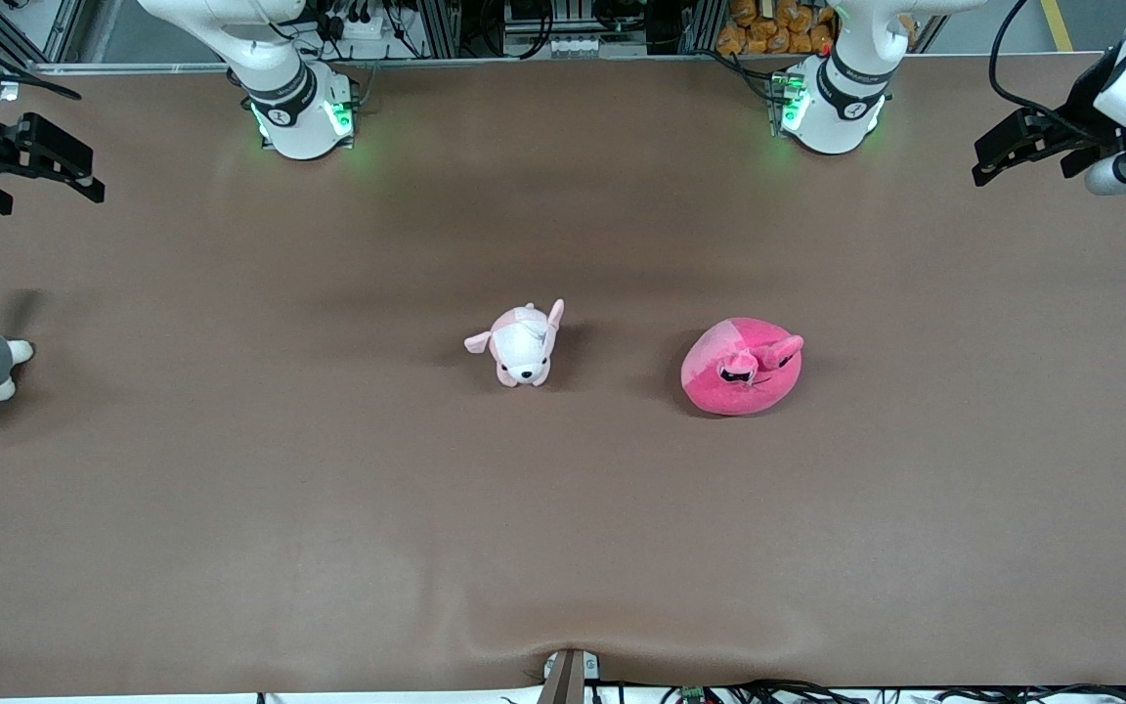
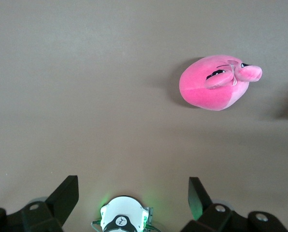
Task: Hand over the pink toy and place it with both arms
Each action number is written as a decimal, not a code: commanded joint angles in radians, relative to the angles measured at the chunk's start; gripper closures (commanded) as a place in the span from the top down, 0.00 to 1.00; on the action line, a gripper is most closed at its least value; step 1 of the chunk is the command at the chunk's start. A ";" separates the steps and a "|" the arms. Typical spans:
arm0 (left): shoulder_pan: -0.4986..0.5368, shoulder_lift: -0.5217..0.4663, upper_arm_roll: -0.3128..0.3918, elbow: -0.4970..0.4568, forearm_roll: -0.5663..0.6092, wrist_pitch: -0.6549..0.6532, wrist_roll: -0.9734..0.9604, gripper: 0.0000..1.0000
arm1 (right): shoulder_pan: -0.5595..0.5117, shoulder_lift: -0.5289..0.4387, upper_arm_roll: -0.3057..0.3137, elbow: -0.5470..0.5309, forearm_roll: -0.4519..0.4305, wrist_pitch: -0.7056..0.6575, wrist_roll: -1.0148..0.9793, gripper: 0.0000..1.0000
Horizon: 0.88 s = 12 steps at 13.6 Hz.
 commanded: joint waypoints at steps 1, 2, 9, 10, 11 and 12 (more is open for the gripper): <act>0.024 0.006 0.002 0.034 0.004 -0.028 0.017 1.00 | -0.013 0.013 0.009 0.028 -0.003 -0.013 -0.009 1.00; 0.031 0.013 0.003 0.059 0.004 -0.028 0.003 1.00 | -0.013 0.013 0.009 0.028 -0.003 -0.013 -0.009 1.00; 0.014 0.053 -0.016 0.094 0.066 -0.030 0.005 1.00 | -0.011 0.013 0.009 0.025 -0.003 -0.013 -0.009 1.00; 0.021 0.052 -0.036 0.093 0.064 -0.030 0.000 1.00 | -0.011 0.013 0.009 0.025 -0.003 -0.013 -0.009 1.00; 0.027 0.050 -0.040 0.088 0.064 -0.032 0.000 1.00 | -0.011 0.013 0.009 0.025 -0.003 -0.013 -0.009 1.00; 0.030 0.050 -0.040 0.082 0.061 -0.042 0.000 1.00 | -0.011 0.013 0.008 0.025 -0.003 -0.013 -0.009 1.00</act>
